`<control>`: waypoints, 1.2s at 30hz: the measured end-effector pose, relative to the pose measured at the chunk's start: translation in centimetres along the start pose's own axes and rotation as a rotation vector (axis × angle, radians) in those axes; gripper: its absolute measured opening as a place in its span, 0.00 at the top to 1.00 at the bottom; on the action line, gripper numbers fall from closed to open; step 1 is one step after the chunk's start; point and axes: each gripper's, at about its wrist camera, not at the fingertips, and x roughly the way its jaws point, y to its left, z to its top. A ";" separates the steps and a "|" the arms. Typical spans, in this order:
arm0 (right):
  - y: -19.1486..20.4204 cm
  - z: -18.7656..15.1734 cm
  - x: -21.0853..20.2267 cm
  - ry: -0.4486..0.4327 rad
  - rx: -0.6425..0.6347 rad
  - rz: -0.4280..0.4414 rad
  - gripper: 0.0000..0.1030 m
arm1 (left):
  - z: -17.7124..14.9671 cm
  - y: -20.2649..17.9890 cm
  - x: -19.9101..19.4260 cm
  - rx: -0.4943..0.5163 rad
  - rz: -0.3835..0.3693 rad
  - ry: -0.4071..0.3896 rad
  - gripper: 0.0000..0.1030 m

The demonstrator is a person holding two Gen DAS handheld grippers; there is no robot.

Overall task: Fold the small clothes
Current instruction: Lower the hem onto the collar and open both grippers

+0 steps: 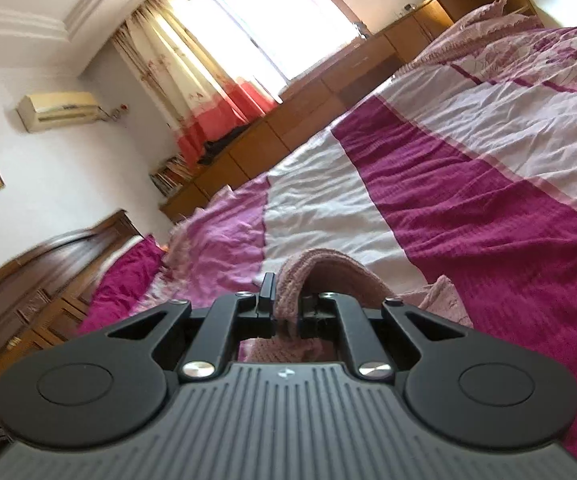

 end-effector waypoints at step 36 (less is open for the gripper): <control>-2.0 -6.3 8.1 0.372 -0.008 -0.022 0.57 | -3.0 1.7 8.4 0.066 0.016 0.232 0.59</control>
